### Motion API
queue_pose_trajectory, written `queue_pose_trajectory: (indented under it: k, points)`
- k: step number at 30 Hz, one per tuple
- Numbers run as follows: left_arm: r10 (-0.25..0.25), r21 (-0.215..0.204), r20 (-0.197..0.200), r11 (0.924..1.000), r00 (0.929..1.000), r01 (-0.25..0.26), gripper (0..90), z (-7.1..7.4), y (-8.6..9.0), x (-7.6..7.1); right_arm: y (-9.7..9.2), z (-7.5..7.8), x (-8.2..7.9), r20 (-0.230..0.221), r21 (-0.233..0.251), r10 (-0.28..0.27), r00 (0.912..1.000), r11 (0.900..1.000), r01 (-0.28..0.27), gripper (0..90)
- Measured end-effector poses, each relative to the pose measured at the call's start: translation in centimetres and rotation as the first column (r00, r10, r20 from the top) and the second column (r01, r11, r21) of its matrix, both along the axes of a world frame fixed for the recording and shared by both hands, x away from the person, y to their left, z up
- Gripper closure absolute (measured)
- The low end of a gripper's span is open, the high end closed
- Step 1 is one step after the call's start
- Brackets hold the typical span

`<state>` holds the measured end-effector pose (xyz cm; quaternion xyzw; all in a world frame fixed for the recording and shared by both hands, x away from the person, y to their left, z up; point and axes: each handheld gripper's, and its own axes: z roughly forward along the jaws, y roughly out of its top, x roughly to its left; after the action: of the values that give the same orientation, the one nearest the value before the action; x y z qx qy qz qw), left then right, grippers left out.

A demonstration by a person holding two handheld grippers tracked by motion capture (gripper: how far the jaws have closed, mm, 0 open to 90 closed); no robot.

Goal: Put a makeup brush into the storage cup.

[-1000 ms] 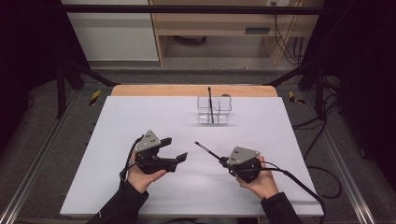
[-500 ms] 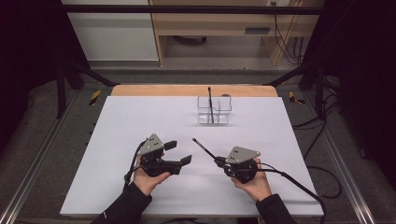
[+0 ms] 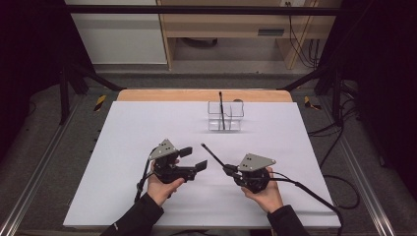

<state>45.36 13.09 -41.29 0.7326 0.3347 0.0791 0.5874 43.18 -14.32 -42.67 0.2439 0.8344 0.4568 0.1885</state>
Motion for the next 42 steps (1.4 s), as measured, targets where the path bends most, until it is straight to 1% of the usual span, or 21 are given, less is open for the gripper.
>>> queue_pose_trajectory:
  k: [7, 8, 10, 13, 17, 19, 28, 35, 38, 42]
  points:
    - [-0.021, -0.03, 0.007, 0.9993, 0.9998, 0.021, 22.1, 0.4, -1.1, 0.3, 0.0, 0.2, 0.1, 0.005, 0.029, 0.0, 1.0, 0.9996, -0.001, 83.7]
    - [-0.03, -0.032, 0.006, 0.9991, 0.9995, 0.03, 23.2, 0.5, -1.3, 0.3, 0.0, 0.2, 0.1, 0.003, 0.031, 0.004, 1.0, 0.9995, -0.004, 83.7]
    - [-0.032, -0.027, 0.015, 0.9991, 0.9994, 0.032, 24.9, 0.6, -1.8, 0.4, 0.0, 0.2, 0.0, 0.004, 0.036, 0.006, 1.0, 0.9993, -0.006, 83.7]
    - [-0.035, -0.029, 0.016, 0.999, 0.9993, 0.035, 28.1, 0.7, -2.1, 0.4, 0.0, 0.3, 0.0, 0.003, 0.05, 0.01, 1.0, 0.9987, -0.01, 83.7]
    - [-0.049, -0.036, 0.009, 0.9982, 0.9988, 0.049, 34.2, 0.6, -2.5, 0.7, 0.0, 0.4, 0.0, 0.004, 0.068, 0.015, 0.9999, 0.9976, -0.015, 83.7]
    - [-0.055, -0.043, -0.002, 0.9976, 0.9985, 0.054, 36.7, 0.5, -2.7, 0.9, 0.0, 0.4, 0.0, 0.002, 0.072, 0.018, 0.9998, 0.9973, -0.019, 83.7]
    - [-0.061, -0.059, -0.014, 0.9964, 0.998, 0.061, 50.0, 0.4, -2.9, 1.1, 0.1, 0.3, -0.1, -0.001, 0.082, 0.032, 0.9995, 0.9961, -0.032, 83.7]
    - [-0.07, -0.075, -0.024, 0.9949, 0.9973, 0.068, 59.9, 0.3, -2.7, 1.1, 0.2, 0.2, -0.1, -0.004, 0.083, 0.039, 0.9992, 0.9958, -0.038, 83.7]
    - [-0.076, -0.082, -0.022, 0.9939, 0.9969, 0.074, 65.5, 0.4, -2.6, 1.1, 0.2, 0.2, -0.1, -0.003, 0.081, 0.04, 0.9992, 0.9959, -0.04, 83.7]
    - [-0.073, -0.092, -0.029, 0.9933, 0.9969, 0.07, 71.3, 0.4, -2.4, 1.1, 0.3, 0.1, -0.1, -0.004, 0.077, 0.041, 0.9992, 0.9962, -0.04, 83.7]
